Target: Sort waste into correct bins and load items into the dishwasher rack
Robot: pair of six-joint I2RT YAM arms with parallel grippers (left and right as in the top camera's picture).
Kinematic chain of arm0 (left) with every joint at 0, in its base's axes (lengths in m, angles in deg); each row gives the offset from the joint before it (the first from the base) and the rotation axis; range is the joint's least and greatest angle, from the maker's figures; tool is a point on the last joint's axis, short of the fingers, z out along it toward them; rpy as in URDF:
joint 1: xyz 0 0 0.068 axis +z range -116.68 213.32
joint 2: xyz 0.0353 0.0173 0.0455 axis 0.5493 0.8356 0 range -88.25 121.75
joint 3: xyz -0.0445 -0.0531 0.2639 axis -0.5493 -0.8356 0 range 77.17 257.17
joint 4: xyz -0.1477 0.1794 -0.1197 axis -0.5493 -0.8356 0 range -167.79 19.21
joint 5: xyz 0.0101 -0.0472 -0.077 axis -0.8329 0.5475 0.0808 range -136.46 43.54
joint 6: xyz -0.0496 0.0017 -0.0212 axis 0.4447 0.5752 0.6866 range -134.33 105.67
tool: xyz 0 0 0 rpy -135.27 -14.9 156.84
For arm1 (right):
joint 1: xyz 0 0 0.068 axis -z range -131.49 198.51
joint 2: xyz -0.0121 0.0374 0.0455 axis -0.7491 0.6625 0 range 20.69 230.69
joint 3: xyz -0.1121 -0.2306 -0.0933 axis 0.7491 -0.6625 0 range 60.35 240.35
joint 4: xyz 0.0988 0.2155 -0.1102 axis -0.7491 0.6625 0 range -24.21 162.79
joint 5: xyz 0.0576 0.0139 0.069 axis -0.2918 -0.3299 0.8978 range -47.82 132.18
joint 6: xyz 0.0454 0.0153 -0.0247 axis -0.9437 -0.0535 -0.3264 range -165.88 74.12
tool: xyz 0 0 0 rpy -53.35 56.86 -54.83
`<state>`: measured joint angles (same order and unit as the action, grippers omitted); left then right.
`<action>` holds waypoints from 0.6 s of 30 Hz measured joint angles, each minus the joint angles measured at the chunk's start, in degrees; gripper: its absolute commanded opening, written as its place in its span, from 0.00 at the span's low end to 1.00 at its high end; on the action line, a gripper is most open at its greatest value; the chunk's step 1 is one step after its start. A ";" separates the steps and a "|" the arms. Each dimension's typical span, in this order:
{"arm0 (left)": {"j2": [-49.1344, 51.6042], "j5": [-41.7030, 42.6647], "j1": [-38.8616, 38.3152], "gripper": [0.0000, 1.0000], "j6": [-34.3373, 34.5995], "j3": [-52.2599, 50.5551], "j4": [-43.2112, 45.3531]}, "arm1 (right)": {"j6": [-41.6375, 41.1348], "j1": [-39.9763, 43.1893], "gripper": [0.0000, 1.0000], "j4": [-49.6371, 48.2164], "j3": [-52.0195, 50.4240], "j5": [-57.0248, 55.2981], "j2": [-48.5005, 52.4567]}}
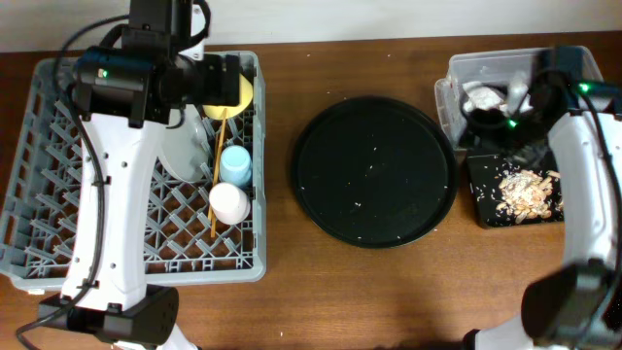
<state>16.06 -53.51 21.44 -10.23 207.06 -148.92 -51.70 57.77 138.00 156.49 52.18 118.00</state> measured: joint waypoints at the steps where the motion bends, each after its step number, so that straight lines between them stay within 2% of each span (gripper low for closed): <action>1: -0.13 8.96 -0.07 0.99 0.00 0.09 0.07 | 1.16 -4.83 0.98 1.14 4.02 -0.35 -4.04; 4: -0.11 13.97 -0.04 0.99 0.02 0.09 -0.20 | 2.03 -14.19 0.98 11.72 12.11 -6.36 -9.99; 6: -0.11 14.62 -0.04 0.99 0.00 0.09 -1.01 | 2.03 -17.59 0.98 11.91 13.03 -7.45 -12.96; 12: -0.11 14.82 -0.04 0.99 0.00 0.09 -1.05 | 3.80 -18.40 0.98 12.52 13.57 -10.45 -14.38; 14: -0.11 14.86 -0.04 0.99 0.00 0.09 -1.09 | 4.98 -17.70 0.98 3.91 10.10 -10.64 -16.22; 16: -0.11 15.17 -0.04 0.99 0.02 0.09 -1.11 | 7.08 -17.59 0.98 -12.98 -3.02 -9.14 -24.04; 17: -0.11 15.37 -0.04 0.99 0.02 0.09 -1.11 | 8.04 -17.22 0.98 -27.47 -18.78 -7.10 -34.32; 18: -0.11 15.41 -0.04 0.99 0.00 0.09 -1.16 | 8.26 -16.96 0.98 -29.27 -24.06 -6.05 -38.27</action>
<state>15.95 -38.10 21.39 -10.23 207.15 -150.07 -43.44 40.80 108.73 132.42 46.12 79.73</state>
